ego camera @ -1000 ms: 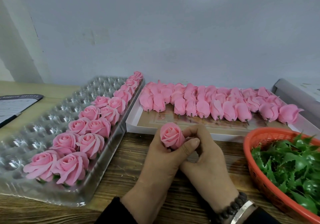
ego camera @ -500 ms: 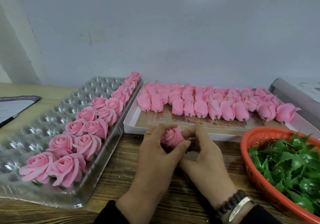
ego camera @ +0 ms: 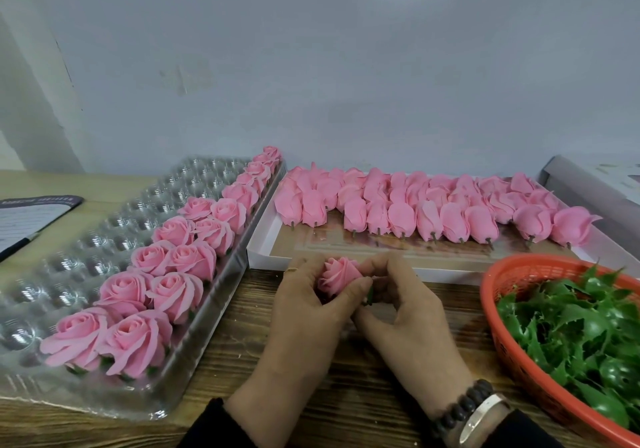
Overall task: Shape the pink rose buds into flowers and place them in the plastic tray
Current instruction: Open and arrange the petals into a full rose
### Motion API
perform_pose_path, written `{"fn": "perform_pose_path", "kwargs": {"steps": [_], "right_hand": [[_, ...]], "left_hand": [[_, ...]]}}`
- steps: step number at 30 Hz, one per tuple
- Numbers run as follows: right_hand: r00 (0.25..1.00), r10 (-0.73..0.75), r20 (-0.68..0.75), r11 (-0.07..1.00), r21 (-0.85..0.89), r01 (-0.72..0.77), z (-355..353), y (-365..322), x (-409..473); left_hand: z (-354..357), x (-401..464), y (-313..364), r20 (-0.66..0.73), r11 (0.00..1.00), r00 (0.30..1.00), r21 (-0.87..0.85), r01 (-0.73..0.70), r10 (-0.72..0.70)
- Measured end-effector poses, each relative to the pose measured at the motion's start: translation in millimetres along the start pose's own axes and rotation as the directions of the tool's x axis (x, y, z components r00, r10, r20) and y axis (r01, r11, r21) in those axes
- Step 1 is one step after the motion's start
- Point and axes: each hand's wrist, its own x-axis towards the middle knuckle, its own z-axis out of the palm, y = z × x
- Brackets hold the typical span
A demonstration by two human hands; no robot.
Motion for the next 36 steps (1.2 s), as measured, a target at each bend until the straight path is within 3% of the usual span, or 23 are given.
{"fn": "perform_pose_path", "kwargs": {"steps": [9, 16, 23, 36], "right_hand": [[1.000, -0.016, 0.011, 0.995, 0.096, 0.015, -1.8, 0.3, -0.5], [0.992, 0.119, -0.053, 0.893, 0.443, -0.083, -1.6, -0.8, 3.1], [0.992, 0.127, -0.027, 0.835, 0.543, -0.092, -2.0, -5.1, 3.2], [0.986, 0.164, -0.036, 0.764, 0.637, -0.104, -1.5, -6.4, 4.1]], "left_hand": [[-1.7, 1.0, 0.8, 0.024, 0.994, 1.000, -0.114, -0.005, 0.007], [-1.4, 1.0, 1.6, -0.080, 0.971, 0.997, -0.241, 0.002, -0.022], [1.7, 1.0, 0.0, -0.075, 0.923, 0.991, -0.378, 0.075, -0.112], [-0.1, 3.2, -4.8, -0.016, 0.897, 0.993, -0.430, 0.100, -0.118]]}}
